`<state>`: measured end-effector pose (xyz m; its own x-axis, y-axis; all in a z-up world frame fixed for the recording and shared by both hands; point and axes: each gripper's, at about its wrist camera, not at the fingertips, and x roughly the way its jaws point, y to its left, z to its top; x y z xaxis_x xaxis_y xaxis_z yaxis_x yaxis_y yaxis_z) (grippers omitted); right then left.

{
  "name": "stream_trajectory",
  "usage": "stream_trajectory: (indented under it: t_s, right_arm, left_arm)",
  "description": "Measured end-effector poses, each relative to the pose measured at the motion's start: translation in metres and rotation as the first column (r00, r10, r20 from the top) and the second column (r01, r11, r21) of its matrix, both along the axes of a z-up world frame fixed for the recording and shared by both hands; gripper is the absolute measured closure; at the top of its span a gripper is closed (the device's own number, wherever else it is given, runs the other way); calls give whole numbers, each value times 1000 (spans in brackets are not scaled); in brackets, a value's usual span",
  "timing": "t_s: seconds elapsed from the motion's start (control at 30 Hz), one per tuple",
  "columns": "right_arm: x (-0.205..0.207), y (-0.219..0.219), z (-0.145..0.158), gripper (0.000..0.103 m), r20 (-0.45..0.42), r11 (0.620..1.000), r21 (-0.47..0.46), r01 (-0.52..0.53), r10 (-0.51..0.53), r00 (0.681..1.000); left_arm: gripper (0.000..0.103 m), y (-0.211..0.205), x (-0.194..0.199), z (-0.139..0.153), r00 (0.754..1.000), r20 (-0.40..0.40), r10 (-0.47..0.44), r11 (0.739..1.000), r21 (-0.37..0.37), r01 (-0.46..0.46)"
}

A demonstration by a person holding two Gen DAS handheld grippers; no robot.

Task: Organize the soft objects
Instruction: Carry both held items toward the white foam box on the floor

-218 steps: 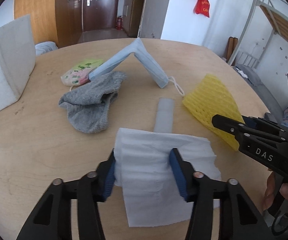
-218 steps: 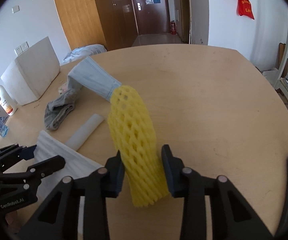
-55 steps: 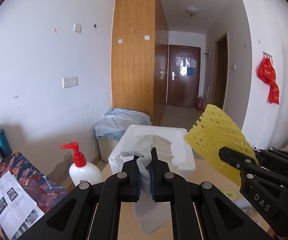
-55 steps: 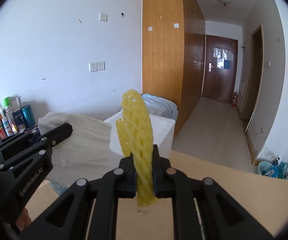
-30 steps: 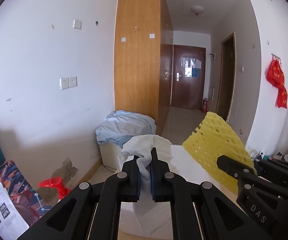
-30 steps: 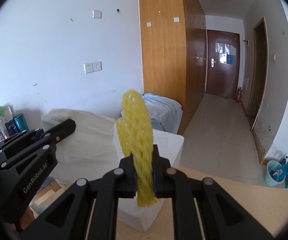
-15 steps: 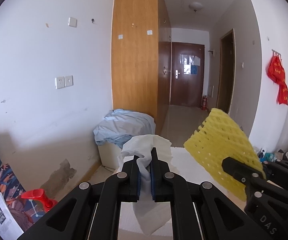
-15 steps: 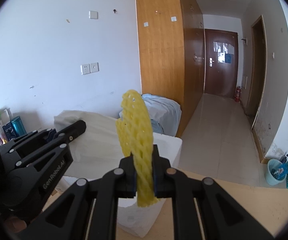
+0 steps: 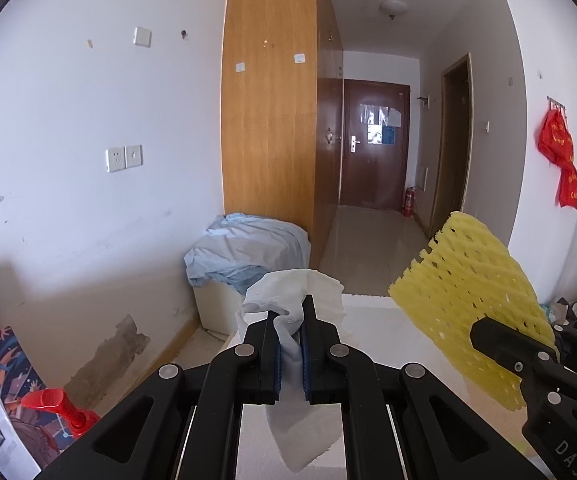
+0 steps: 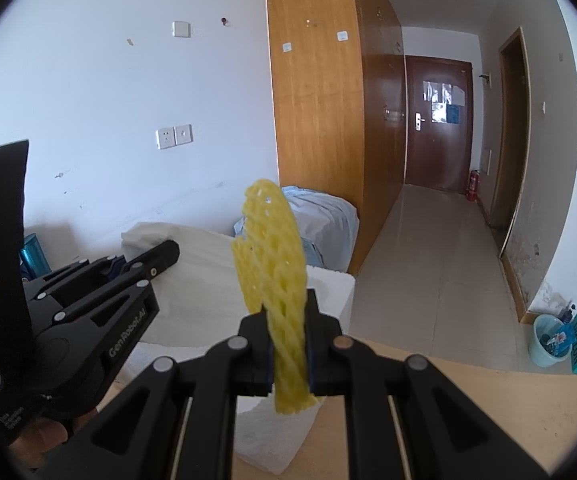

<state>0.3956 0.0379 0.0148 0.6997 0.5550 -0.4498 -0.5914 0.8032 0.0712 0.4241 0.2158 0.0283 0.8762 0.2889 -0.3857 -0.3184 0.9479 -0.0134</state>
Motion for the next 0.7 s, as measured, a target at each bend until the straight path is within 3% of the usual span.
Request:
stream_trajectory:
  t_s: [0.7]
  right_arm:
    - [0,-1,1,88,7,1000,1,-1,1,1000]
  left_arm:
    - [95,-1,11,-9,999,-14,-50,999,16,50]
